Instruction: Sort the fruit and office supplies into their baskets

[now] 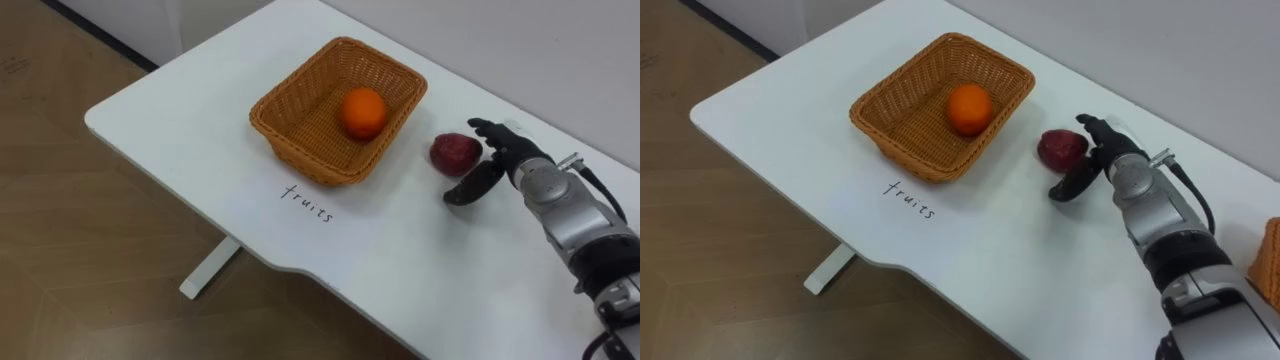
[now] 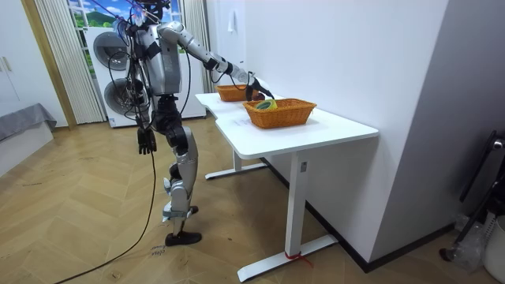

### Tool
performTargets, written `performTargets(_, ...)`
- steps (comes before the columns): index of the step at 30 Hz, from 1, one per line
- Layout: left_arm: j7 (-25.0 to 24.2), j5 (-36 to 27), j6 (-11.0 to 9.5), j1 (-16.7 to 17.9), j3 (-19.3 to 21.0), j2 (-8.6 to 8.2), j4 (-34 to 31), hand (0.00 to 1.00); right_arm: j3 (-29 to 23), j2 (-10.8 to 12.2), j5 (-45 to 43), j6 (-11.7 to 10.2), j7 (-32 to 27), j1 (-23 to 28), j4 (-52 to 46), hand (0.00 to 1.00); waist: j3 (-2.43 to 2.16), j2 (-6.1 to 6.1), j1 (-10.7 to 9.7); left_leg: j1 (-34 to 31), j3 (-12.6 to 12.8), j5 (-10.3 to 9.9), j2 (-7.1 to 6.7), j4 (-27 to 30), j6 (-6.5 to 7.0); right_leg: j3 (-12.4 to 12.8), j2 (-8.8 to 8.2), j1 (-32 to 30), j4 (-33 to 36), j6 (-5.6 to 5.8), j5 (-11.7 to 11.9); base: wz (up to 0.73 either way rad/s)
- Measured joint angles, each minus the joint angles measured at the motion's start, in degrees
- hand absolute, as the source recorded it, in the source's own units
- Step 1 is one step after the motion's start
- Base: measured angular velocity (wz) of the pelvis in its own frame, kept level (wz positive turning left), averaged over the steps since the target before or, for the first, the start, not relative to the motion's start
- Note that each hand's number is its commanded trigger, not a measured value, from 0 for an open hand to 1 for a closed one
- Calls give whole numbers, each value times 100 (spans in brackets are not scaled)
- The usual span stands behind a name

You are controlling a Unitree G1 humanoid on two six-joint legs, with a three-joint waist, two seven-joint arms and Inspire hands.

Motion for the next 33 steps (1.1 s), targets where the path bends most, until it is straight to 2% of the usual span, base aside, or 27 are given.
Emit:
performTargets(8, 0, -7, -173, -84, -42, 12, -74, 0, 2, -1, -53, -115, -384, -153, 109, 0, 10, -63, 26, -198, -17, 6, 3, 39, -10, -44, 8, -165, 10, -14, 13, 2)
performTargets(16, 0, -7, -257, -111, -107, 36, -137, 0, 8, -2, -54, -115, -428, -161, 125, 0, 22, -91, 22, -305, -21, 8, 9, 40, -13, -51, 13, -273, 9, -14, 16, 0)
performTargets(30, -1, -62, -314, -139, -116, 38, -134, 0, 21, -5, -114, -123, -444, -405, 129, 0, 49, -104, 23, -416, -24, 7, 8, 89, -13, -72, 14, -372, 8, -14, 16, 0)
performTargets(33, -6, -132, -314, -138, -118, 38, -123, 0, 192, -7, -261, -125, -416, -406, 130, 0, 61, -104, 24, -416, -23, 7, 8, 91, -13, -74, 14, -372, 8, -14, 16, 0)
